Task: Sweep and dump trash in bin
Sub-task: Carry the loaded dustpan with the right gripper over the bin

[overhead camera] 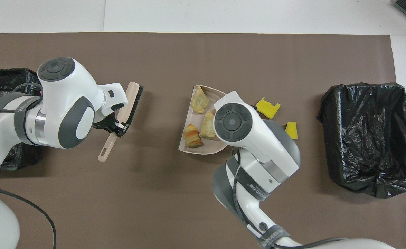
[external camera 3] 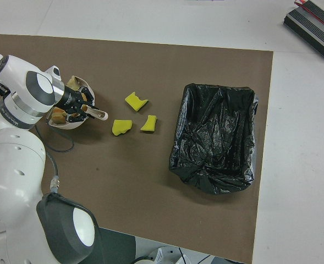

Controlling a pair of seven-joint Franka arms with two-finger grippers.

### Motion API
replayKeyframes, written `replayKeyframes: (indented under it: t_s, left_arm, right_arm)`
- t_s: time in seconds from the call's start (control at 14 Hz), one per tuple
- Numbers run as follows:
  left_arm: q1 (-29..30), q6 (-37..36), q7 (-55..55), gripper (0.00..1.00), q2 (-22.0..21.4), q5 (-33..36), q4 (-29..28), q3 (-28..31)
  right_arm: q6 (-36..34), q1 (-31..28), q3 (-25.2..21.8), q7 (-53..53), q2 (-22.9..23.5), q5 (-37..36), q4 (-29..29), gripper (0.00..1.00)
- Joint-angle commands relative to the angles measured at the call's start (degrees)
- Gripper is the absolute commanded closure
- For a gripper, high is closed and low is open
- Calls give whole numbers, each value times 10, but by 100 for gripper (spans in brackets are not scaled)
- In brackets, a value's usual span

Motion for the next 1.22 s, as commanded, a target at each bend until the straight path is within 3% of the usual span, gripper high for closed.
replayKeyframes:
  t_s: [0.0,0.21,0.57,0.79,0.93,1.15]
  left_arm:
    - [-11,-45,-31,100,-13,4,-6,-1]
    - [-27,-59,-109,100,-46,-58,-60,-7]
    - [-163,-45,-279,100,-69,-90,-79,-7]
    - [-229,12,-365,100,-100,-146,-128,-7]
    - [-273,67,-393,100,-124,-151,-171,-7]
    - [-314,83,-435,100,-139,-156,-188,-6]
  right_arm:
    - [-17,-56,7,-104,-33,24,2,100]
    - [-56,-110,6,-215,-42,26,38,100]
    - [-77,-214,3,-377,-80,30,54,100]
    - [-74,-289,1,-467,-92,28,54,100]
    - [-67,-340,2,-536,-92,28,54,100]
    - [-44,-397,0,-594,-94,17,49,100]
